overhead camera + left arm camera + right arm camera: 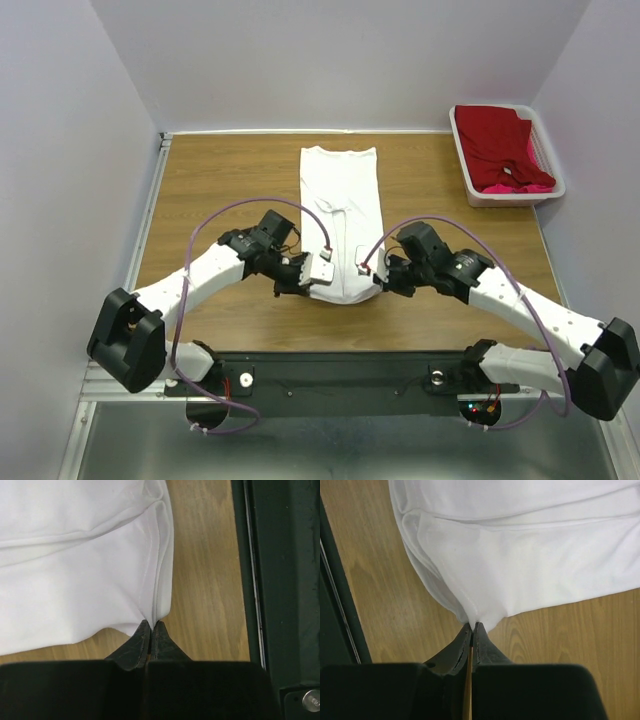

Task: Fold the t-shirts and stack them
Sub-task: Fold the tshirt

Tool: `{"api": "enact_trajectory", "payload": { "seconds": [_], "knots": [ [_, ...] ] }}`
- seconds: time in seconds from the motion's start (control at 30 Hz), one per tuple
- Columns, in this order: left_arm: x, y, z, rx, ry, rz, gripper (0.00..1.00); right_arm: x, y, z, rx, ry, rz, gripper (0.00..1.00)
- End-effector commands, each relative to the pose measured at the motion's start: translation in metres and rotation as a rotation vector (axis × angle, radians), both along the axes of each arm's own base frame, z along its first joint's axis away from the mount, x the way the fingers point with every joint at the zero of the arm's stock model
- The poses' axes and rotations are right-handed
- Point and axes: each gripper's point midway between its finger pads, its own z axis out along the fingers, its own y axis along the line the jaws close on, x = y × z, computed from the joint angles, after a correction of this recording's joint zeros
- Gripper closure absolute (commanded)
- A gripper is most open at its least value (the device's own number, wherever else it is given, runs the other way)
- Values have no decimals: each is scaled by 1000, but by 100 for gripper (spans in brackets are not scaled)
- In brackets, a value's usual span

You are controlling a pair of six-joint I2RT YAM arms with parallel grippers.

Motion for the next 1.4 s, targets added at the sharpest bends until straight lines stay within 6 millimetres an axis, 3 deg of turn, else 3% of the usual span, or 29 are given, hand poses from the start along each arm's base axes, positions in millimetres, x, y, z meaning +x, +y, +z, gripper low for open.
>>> {"api": "enact_trajectory", "payload": {
  "seconds": [0.0,0.1,0.2,0.23,0.43,0.5,0.53,0.57,0.7,0.77,0.8,0.9,0.93,0.97,1.03,1.07,1.23,1.37],
  "knots": [
    [27,1,25,-46,-7,47,100,22,2,12,-13,-40,-13,99],
    [66,2,41,-67,-19,102,100,48,-1,12,-16,-30,-32,99],
    [91,4,37,-51,-28,131,100,72,-5,19,0,-40,-40,99],
    [103,1,44,-54,-61,139,100,77,-4,19,-4,-44,-37,99],
    [150,-1,37,-27,-80,165,100,121,1,14,-13,-45,-23,99],
    [162,2,27,-10,-61,175,100,139,1,13,-9,-41,-31,99],
    [173,3,32,-18,-78,185,100,144,0,12,-9,-42,-31,99],
    [179,5,24,-8,-58,188,100,152,0,6,-12,-35,-24,100],
    [210,7,31,-13,-85,203,100,185,4,10,6,-52,-36,99],
    [223,8,29,-7,-88,208,100,198,2,0,-2,-39,-41,100],
    [224,9,23,-1,-77,209,100,203,2,8,8,-58,-43,99],
    [244,12,14,17,-98,224,100,223,5,-1,8,-52,-47,99],
    [251,11,17,10,-110,231,100,226,5,-14,-3,-27,-52,99],
    [257,11,8,18,-96,238,100,234,5,-11,3,-38,-57,99],
    [269,9,12,9,-109,245,100,242,5,-16,2,-36,-65,99],
    [273,8,5,16,-96,246,100,246,2,-23,-6,-29,-71,100],
    [298,7,11,-2,-136,269,100,268,-2,-24,-1,-58,-98,99],
    [306,6,-1,9,-126,277,100,286,-5,-22,10,-73,-133,99]
  ]
}}
